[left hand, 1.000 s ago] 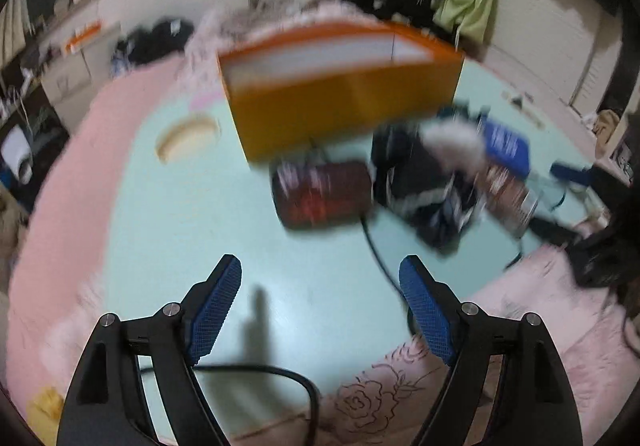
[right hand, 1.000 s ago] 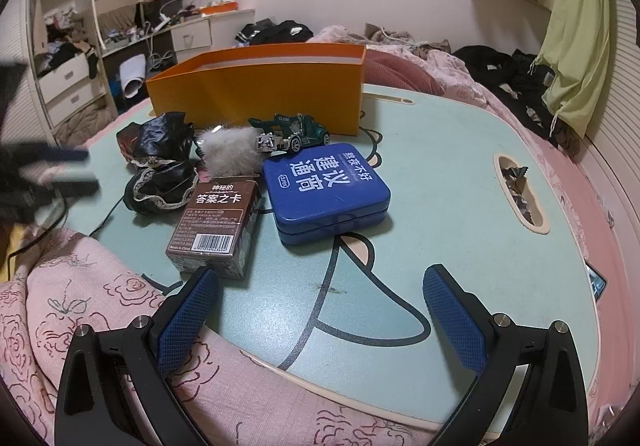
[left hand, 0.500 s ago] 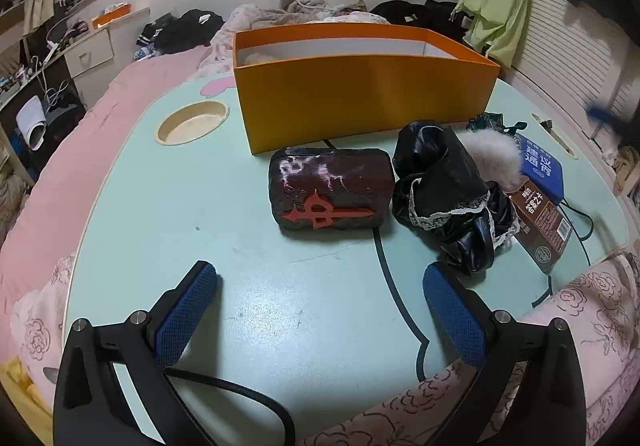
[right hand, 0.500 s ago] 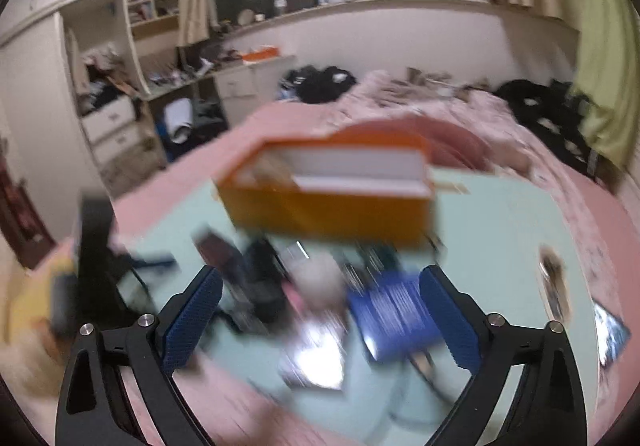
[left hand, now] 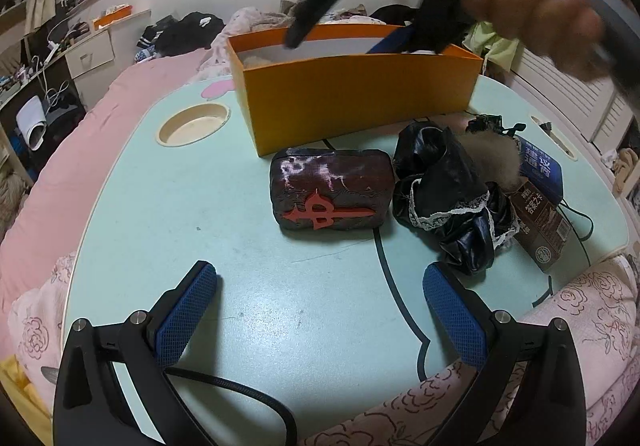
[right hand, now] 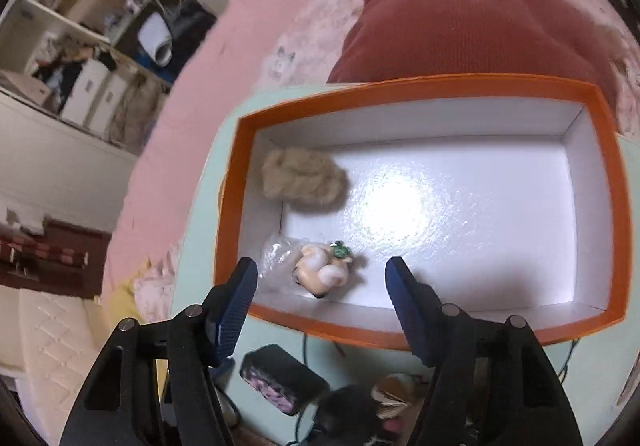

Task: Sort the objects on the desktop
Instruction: 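Grasp the small white toy figurine in the box with the right gripper, set it by the case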

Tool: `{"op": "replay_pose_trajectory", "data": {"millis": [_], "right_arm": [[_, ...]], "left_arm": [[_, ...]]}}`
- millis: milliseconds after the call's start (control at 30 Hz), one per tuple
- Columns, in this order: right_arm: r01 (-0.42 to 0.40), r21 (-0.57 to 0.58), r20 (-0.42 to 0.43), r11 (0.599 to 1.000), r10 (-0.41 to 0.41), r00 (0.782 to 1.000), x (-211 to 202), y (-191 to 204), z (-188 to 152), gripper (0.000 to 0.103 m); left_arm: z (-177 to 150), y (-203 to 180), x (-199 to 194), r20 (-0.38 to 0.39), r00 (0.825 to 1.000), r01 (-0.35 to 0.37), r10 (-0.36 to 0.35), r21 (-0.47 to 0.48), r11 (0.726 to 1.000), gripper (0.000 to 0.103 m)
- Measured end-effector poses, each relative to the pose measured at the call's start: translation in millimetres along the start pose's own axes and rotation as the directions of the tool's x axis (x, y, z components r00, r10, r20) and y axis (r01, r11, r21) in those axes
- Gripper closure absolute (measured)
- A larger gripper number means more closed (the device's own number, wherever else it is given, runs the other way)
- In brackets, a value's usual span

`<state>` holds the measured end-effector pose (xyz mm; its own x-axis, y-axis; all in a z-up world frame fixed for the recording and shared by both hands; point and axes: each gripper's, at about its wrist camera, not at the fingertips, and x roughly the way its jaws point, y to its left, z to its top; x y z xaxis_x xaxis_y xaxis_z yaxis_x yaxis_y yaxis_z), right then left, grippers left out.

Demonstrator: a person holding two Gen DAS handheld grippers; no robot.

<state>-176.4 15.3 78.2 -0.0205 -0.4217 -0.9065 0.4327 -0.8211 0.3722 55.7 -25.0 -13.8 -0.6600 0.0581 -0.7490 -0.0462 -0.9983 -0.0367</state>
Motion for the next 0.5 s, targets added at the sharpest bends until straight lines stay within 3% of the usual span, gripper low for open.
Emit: {"op": "replay_pose_trajectory", "data": {"millis": [133,167,233,267,400,500], "right_arm": [[0.145,-0.055,-0.062,0.988,-0.148,0.987,27,6,12,0.037],[0.137,-0.057,-0.083,0.989,-0.142,0.986,35,3,11,0.04],[0.049,-0.022,-0.098,0.999,-0.051,0.994,35,-9,9,0.062],[0.03,-0.01,-0.103,0.999,-0.031,0.994,35,-13,9,0.068],[0.006,0.021,-0.061,1.0,-0.005,0.998,29,-27,5,0.069],[-0.031,0.024,0.058,0.999,0.029,0.998,8,-35,7,0.069]], "left_arm": [[-1,0,-1,0.002,1.0,-0.001,0.001,0.0,1.0,0.0],[-1,0,-1,0.002,1.0,-0.001,0.001,0.0,1.0,0.0],[-1,1,-1,0.0,1.0,0.002,-0.002,-0.004,1.0,0.0],[-1,0,-2,0.001,1.0,0.002,-0.002,-0.005,1.0,0.0],[-1,-2,-2,0.004,1.0,0.0,0.0,-0.003,1.0,0.0],[-1,-2,-2,0.004,1.0,0.001,-0.001,-0.003,1.0,0.0]]}}
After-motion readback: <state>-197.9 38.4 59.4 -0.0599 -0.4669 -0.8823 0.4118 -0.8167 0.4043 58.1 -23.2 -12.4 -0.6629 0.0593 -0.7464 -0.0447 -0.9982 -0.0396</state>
